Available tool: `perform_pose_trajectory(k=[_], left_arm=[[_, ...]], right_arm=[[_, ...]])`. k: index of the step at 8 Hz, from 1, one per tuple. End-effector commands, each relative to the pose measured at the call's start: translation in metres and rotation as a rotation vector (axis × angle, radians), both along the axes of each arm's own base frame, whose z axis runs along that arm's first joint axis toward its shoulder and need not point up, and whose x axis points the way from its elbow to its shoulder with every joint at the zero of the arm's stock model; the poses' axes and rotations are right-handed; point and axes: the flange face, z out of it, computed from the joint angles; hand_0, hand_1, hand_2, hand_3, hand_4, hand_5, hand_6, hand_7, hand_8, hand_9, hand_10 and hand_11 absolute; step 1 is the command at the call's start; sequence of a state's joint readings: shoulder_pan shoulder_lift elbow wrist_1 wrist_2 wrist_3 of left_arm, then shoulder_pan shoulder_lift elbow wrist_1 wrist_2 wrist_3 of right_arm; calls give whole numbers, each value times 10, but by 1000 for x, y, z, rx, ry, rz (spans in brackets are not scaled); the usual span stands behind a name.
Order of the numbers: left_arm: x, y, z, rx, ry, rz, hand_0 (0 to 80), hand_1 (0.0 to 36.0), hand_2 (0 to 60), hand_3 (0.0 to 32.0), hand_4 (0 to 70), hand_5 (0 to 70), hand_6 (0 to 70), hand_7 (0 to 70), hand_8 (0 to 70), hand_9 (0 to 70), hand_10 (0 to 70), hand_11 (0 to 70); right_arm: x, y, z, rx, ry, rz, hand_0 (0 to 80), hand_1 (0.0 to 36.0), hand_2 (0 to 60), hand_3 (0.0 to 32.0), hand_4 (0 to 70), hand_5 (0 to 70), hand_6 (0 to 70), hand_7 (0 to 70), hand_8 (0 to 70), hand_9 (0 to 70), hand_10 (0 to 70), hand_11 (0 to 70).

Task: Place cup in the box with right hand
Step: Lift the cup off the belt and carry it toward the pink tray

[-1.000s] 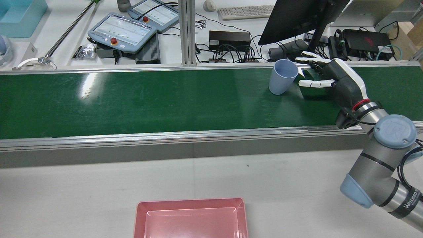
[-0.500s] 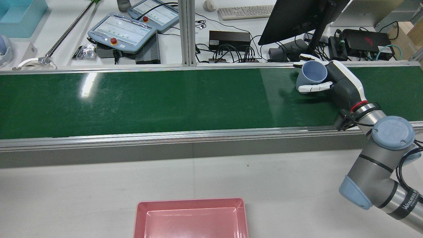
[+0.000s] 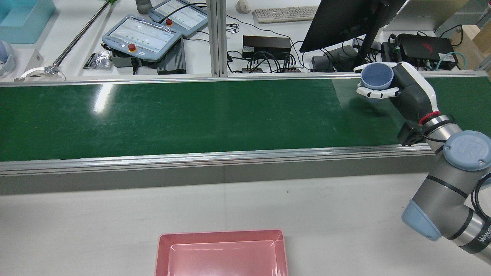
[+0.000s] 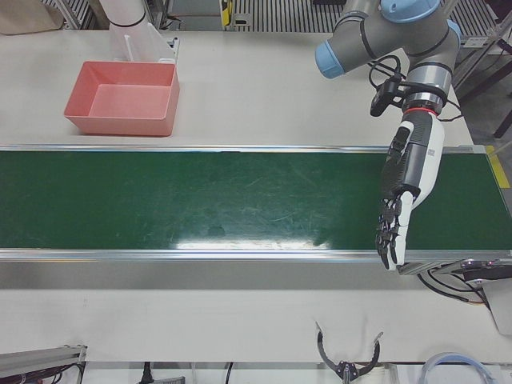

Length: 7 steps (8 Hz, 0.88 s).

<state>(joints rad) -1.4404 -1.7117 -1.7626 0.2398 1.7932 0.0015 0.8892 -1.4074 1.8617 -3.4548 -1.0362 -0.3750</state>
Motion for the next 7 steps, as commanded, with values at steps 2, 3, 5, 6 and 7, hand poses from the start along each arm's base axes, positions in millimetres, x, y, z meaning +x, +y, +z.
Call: perform_pose_trajectory(k=[2, 3, 5, 6, 7], left_arm=[[0, 0, -1, 1, 0, 0, 0, 0, 0, 0, 0, 0, 0, 0, 0, 0, 0, 0], [0, 0, 1, -1, 0, 0, 0, 0, 0, 0, 0, 0, 0, 0, 0, 0, 0, 0], [0, 0, 0, 1, 0, 0, 0, 0, 0, 0, 0, 0, 0, 0, 0, 0, 0, 0], [0, 0, 0, 1, 0, 0, 0, 0, 0, 0, 0, 0, 0, 0, 0, 0, 0, 0], [0, 0, 0, 1, 0, 0, 0, 0, 0, 0, 0, 0, 0, 0, 0, 0, 0, 0]], right_arm=[[21, 47, -100, 123, -4, -10, 553, 352, 600, 0, 700, 171, 377, 700, 683, 700, 529, 700], [19, 73, -143, 203, -10, -29, 559, 341, 600, 0, 700, 170, 368, 700, 675, 700, 524, 700], [-15, 143, -204, 279, -69, -62, 564, 311, 600, 0, 700, 165, 362, 700, 669, 700, 523, 700], [-50, 176, -217, 283, -71, -112, 566, 307, 600, 0, 700, 163, 366, 700, 675, 700, 523, 700], [-93, 208, -220, 268, -57, -168, 559, 309, 600, 0, 700, 161, 364, 700, 671, 700, 520, 700]])
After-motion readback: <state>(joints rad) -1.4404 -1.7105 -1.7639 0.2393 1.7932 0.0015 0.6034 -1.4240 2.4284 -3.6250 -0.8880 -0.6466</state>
